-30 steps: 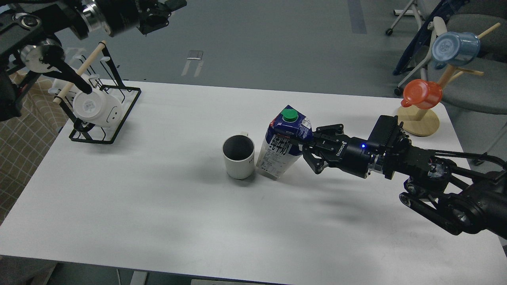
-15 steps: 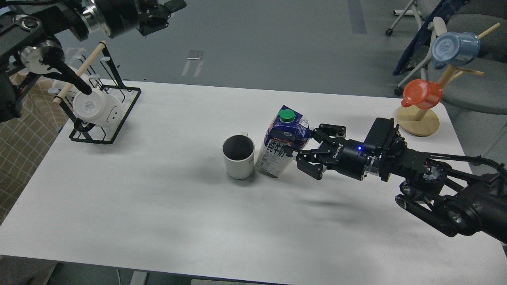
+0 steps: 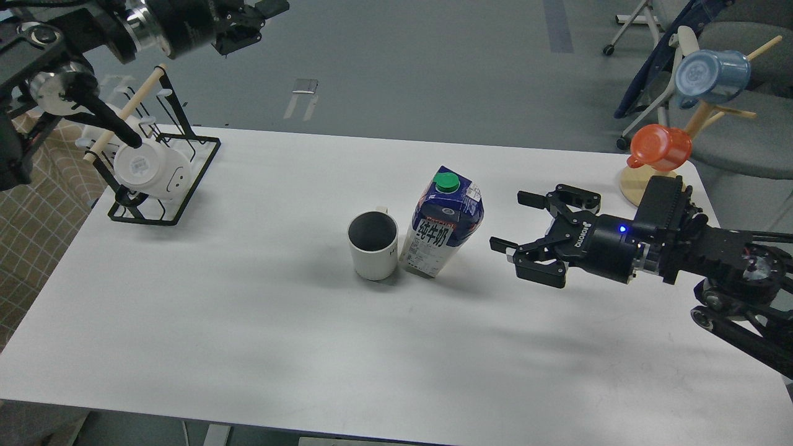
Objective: Place cup and milk with both arms
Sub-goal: 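Open the right gripper and withdraw the right arm from the carton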
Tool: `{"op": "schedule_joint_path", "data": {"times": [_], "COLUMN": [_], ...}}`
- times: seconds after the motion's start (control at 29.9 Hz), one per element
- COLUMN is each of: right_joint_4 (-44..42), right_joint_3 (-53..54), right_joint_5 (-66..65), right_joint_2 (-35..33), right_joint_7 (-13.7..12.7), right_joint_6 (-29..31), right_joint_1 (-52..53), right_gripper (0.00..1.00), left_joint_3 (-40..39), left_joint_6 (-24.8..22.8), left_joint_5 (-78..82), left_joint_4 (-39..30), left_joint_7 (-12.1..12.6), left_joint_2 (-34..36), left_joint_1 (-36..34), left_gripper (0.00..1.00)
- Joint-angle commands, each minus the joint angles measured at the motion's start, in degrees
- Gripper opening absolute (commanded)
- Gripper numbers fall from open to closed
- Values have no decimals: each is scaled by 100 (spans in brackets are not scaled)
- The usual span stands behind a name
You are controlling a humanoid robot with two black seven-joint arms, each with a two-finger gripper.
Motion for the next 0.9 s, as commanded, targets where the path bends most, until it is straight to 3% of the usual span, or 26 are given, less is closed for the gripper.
{"op": "schedule_joint_path", "data": {"times": [0.0, 0.1, 0.23, 0.37, 0.63, 0.74, 0.87], "right_joint_4": [591, 890, 847, 364, -2480, -3240, -4830], "right_joint_3": [98, 335, 1221, 1680, 1768, 1777, 1970], "right_joint_5": [262, 1043, 3113, 4585, 7458, 7821, 8427], "right_joint_2": [-729, -1019, -1082, -959, 1314, 1898, 3101], "right_joint_7": [-1, -1, -1, -1, -1, -1, -1], "right_joint_6": [94, 190, 1347, 1930, 2326, 2300, 2371], "right_joint_1": [16, 104, 621, 982, 2186, 2354, 2591], "right_gripper": [95, 95, 95, 95, 100, 100, 100], "left_joint_3": [0, -8, -8, -17, -385, -694, -1379], "left_joint_6": [0, 0, 0, 0, 0, 0, 0], "left_joint_5": [0, 0, -9, -44, -167, -246, -396], "left_joint_4": [-3, -3, 6, 6, 383, 665, 1788], "left_joint_7": [0, 0, 0, -9, -88, -132, -158], "left_joint_2": [-2, 6, -2, -72, -686, -951, -1724], "left_joint_1": [-9, -9, -17, 0, 271, 413, 589], "left_gripper": [98, 98, 97, 98, 98, 98, 99]}}
